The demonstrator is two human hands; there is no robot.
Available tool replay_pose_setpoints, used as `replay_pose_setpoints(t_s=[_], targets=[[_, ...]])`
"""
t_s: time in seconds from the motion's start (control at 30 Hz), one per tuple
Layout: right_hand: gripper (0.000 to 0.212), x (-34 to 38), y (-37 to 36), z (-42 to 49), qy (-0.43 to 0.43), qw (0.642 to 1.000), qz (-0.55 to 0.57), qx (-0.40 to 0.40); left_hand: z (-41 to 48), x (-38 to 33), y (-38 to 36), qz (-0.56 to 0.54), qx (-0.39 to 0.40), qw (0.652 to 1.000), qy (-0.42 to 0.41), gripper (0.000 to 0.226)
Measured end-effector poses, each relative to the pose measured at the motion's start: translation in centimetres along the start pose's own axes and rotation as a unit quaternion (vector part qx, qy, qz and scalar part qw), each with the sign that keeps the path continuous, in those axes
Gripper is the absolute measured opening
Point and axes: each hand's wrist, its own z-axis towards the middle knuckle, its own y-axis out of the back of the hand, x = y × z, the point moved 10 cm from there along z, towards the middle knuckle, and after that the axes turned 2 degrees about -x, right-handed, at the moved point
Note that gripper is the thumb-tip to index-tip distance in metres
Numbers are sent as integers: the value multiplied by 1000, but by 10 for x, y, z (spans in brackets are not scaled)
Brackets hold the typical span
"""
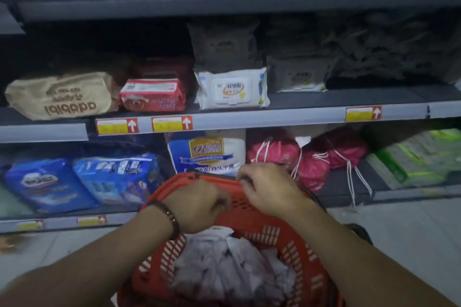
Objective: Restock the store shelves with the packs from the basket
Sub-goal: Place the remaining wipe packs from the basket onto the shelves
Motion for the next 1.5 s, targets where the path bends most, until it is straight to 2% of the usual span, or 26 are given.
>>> replay_pose_setpoints(t_s=[0.07,0.13,0.2,0.27,0.33,0.43,0.6,0.67,0.77,0.8,0.87,0.93,1.13,1.17,1.23,1.33,1.43,1.5], targets=[[22,-5,-44,-14,-37,996,-3,81,-4,14,-37,30,89,995,20,21],[30,-19,-93,-31,-88,982,-12,167,-6,20,-65,66,203,976,29,35],[36,-42,-138,-53,-145,957,-38,248,-8,19,-75,74,263,962,26,43],[45,-61,-178,-79,-197,928,-32,313,-4,14,-71,64,258,964,13,45],[56,-78,-213,-98,-248,913,-14,324,1,13,-64,52,238,970,8,46],[85,-84,-251,-122,-289,889,-23,354,4,9,-66,18,239,971,8,47],[76,-85,-278,-127,-304,872,-53,381,2,2,-88,47,289,956,-12,49],[76,-105,-305,-121,-281,868,-77,402,1,5,-92,48,309,950,-11,50],[80,-136,-347,-117,-226,843,-99,477,4,13,-88,40,297,954,3,49],[75,-141,-341,-111,-216,844,-96,481,5,17,-87,39,294,955,9,49],[58,-109,-274,-101,-240,843,-56,478,3,24,-87,36,296,954,20,51],[55,-94,-231,-90,-225,853,-26,470,0,30,-89,33,294,955,26,54],[47,-43,-143,-45,-25,914,23,404,-7,31,-89,18,246,969,10,88],[43,-33,-128,-42,-7,916,49,397,-7,28,-88,8,241,971,3,87],[37,-16,-107,-36,20,922,98,374,-9,24,-90,-28,247,969,11,71],[31,-14,-98,-32,-3,930,150,334,-14,30,-95,-52,280,958,40,48],[33,-43,-115,-27,-102,951,193,221,-22,46,-89,-33,304,949,84,48],[35,-62,-135,-33,-168,955,173,174,-24,61,-81,11,304,946,113,55]])
